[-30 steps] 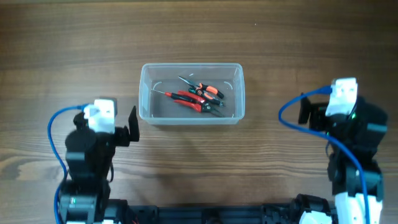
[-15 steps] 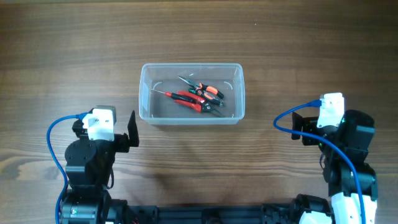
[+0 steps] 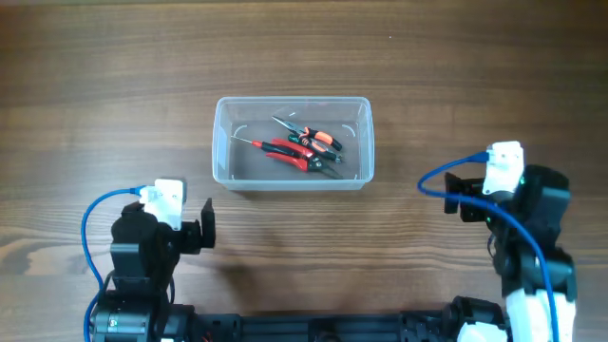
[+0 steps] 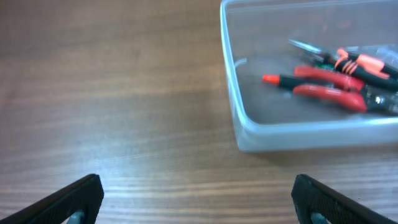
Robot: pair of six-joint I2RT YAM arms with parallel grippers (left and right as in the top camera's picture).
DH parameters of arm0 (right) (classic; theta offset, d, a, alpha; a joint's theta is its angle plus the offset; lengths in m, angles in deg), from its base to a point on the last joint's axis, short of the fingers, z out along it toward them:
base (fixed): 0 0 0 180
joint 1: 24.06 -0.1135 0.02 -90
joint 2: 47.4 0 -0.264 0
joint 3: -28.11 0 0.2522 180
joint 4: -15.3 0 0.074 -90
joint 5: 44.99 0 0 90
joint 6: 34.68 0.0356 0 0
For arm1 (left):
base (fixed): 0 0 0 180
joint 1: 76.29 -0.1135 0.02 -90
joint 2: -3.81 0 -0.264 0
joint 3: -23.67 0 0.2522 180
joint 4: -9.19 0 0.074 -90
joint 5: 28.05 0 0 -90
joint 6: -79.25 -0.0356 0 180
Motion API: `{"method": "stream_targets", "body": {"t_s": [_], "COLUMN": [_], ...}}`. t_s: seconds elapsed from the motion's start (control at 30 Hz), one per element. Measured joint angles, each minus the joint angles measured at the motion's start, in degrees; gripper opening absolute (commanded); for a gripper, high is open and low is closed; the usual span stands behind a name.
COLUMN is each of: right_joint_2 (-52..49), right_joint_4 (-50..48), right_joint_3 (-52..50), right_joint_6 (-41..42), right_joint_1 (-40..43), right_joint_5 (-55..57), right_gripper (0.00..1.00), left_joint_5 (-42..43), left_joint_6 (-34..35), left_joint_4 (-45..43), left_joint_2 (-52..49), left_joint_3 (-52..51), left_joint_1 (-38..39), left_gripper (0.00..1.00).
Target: Pack container
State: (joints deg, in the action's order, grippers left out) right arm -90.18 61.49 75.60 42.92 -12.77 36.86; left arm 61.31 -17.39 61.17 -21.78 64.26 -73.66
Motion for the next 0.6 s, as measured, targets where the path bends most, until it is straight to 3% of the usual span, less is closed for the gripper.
{"method": "stream_targets", "body": {"t_s": [0.27,0.6], "right_joint_2": [19.8,34.8], "right_joint_4": [-0.1,6.1], "right_joint_3": [0.0,-0.1], "right_joint_6": [0.0,0.0], "right_joint_1": [0.0,-3.5], "right_joint_5": [0.0,0.0], "right_gripper": [1.00,1.00], "left_joint_5": [0.0,-0.2], "left_joint_6": [0.0,0.0], "left_joint_4": [3.4,3.4], "left_joint_2": [0.0,0.0], "left_joint_3": [0.0,0.0], "left_joint_1": [0.0,0.0], "left_gripper": [1.00,1.00]}}
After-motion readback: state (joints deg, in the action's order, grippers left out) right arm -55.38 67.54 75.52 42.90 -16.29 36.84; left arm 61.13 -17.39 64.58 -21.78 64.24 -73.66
